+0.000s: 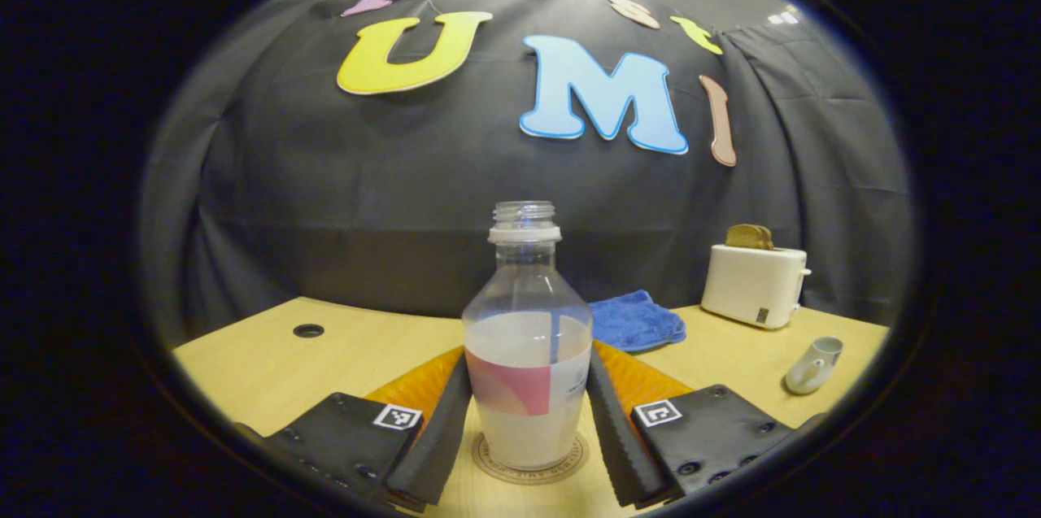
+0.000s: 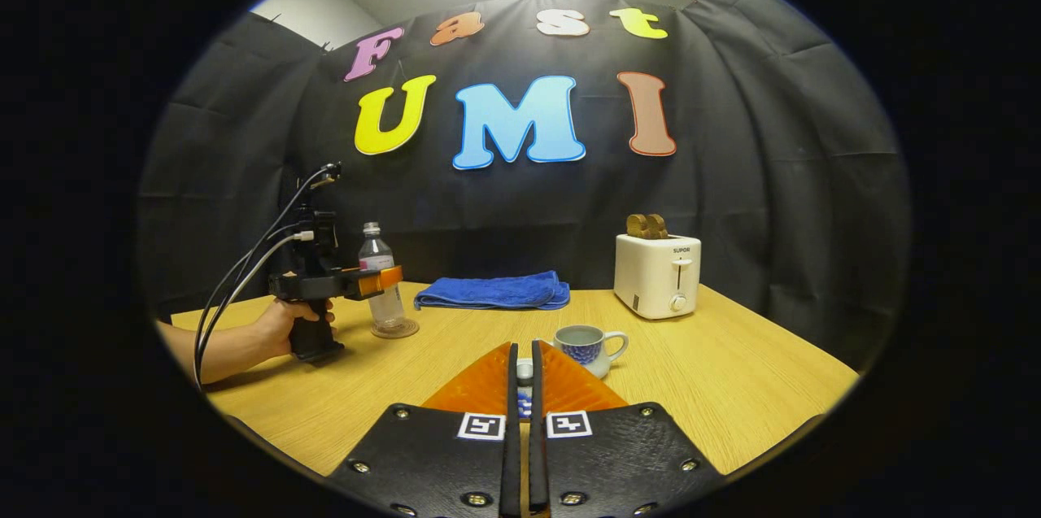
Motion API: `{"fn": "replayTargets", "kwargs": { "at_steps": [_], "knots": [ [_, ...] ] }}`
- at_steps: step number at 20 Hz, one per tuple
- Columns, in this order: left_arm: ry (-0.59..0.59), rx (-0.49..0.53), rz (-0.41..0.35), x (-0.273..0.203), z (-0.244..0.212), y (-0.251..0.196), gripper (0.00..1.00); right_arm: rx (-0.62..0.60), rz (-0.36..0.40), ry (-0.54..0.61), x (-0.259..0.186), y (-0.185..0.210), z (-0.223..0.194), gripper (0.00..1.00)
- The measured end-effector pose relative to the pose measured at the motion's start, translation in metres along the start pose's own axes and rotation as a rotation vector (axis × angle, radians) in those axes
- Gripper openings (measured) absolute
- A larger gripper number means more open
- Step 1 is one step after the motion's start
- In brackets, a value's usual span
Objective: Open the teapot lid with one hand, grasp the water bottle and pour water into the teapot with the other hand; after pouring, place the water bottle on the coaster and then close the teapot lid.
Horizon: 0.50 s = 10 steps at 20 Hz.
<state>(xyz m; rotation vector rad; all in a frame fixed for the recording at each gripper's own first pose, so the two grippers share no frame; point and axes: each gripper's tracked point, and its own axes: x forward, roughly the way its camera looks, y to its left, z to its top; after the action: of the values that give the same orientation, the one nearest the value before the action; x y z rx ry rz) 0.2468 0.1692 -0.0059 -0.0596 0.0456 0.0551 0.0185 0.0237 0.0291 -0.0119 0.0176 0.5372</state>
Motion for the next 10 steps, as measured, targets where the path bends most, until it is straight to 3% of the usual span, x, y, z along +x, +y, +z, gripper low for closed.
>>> {"fn": "replayTargets", "kwargs": {
  "at_steps": [10],
  "knots": [
    [0.008, 0.025, 0.026, 0.0059, -0.0092, -0.0039, 0.88, 0.016, -0.012, 0.015, 0.0021, -0.006, -0.0072, 0.04]
  ]
}}
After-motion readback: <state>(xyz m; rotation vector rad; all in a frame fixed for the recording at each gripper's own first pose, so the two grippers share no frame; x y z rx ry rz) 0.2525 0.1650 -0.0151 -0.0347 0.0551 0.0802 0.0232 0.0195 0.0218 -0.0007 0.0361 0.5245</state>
